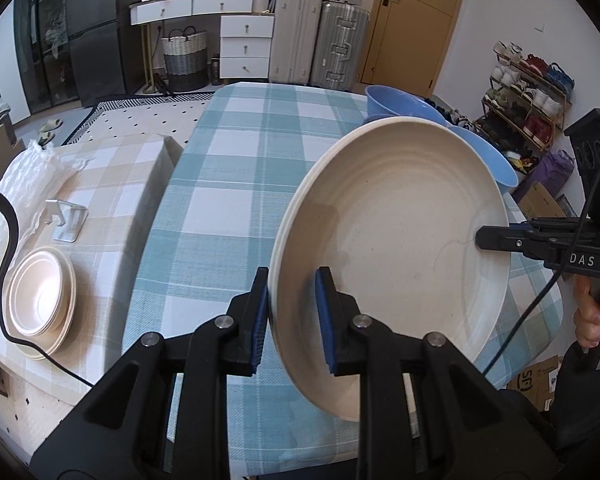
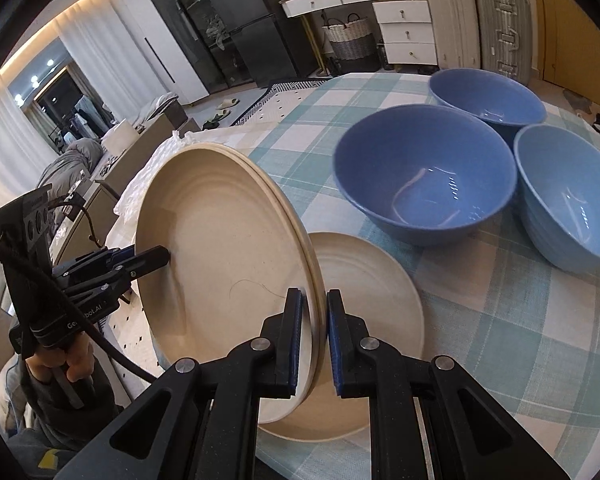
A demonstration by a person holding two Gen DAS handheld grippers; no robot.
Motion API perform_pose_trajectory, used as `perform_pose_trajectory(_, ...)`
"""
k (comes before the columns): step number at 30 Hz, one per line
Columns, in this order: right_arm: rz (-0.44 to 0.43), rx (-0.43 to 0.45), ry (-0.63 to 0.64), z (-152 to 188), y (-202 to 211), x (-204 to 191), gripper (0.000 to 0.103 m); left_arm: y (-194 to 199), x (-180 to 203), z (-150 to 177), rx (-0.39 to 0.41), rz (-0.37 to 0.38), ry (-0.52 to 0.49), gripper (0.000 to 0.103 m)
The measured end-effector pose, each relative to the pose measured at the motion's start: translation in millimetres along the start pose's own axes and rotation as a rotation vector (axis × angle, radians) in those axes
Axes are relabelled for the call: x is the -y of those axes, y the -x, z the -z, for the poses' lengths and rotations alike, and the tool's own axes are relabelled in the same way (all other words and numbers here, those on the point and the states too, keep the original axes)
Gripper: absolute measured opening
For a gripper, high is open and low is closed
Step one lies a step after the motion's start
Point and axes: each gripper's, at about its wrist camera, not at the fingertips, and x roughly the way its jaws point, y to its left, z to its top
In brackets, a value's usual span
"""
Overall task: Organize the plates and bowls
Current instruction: 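Carry the large cream plate over the smaller cream plate and lower it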
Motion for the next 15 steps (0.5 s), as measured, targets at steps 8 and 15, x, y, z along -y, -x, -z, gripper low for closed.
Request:
perform_pose_trajectory(8, 0.021, -0.005, -0.056, 15, 5, 29, 0.012, -26, 26, -4, -0.043, 0.032, -0.033, 0.019)
perform_pose_trajectory(15, 0.028, -0.023, -0.089, 21, -2, 41, 0.012, -48, 33, -4, -0.075, 0.042, -0.049, 0.019)
